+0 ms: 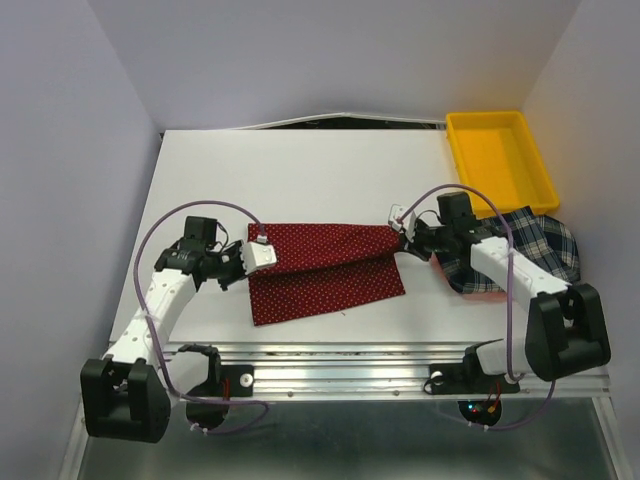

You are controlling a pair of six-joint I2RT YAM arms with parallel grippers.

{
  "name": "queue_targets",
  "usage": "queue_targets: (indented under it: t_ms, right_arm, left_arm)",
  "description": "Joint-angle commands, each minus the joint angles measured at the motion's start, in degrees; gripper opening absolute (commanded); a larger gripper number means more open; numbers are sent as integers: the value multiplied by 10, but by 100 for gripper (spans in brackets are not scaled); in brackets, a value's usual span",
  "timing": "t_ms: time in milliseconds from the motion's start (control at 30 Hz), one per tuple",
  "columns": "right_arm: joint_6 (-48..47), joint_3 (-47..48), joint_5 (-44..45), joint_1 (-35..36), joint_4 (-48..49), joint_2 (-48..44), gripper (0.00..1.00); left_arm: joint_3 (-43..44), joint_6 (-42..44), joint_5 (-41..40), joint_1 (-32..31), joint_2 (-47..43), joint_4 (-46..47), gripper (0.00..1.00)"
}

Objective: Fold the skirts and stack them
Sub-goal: Fold the skirt

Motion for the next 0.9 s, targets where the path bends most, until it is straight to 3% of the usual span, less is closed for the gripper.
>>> queue_targets:
  t_ms: [0, 233, 433, 500, 533, 567, 600, 667, 700, 800, 867]
  right_arm:
    - [-22, 18, 1, 3, -25, -60, 1]
    - [-89, -60, 0, 3, -52, -140, 1]
    - [-119, -134, -5, 24, -50, -158, 1]
    - [-140, -156, -6, 31, -50, -164, 29]
    - [-140, -162, -8, 31, -52, -167, 49]
    - [-138, -164, -7, 36, -47, -171, 68]
    - [-136, -158, -6, 36, -47, -171, 73]
    - [-120, -140, 9, 36, -50, -169, 79]
    - [-114, -126, 15, 36, -54, -166, 79]
    - [-84, -59, 16, 36, -91, -165, 79]
    - [-61, -10, 8, 36, -111, -161, 77]
  left_arm:
    - [42, 39, -15, -2, -39, -72, 0]
    - [18, 94, 5, -2, -101, -167, 0]
    - [-30, 116, 7, -3, -102, -175, 0]
    - [-32, 116, 10, -5, -101, -164, 4]
    - [-30, 111, 7, -9, -98, -161, 6]
    - [-24, 101, 3, -14, -91, -160, 22]
    - [-11, 110, 0, -14, -87, -167, 43]
    - [0, 112, -3, -14, -82, -189, 47]
    - [14, 111, -4, -14, -81, -193, 47]
    - [35, 104, -7, -14, -83, -206, 63]
    - [68, 83, -9, -14, -76, -207, 63]
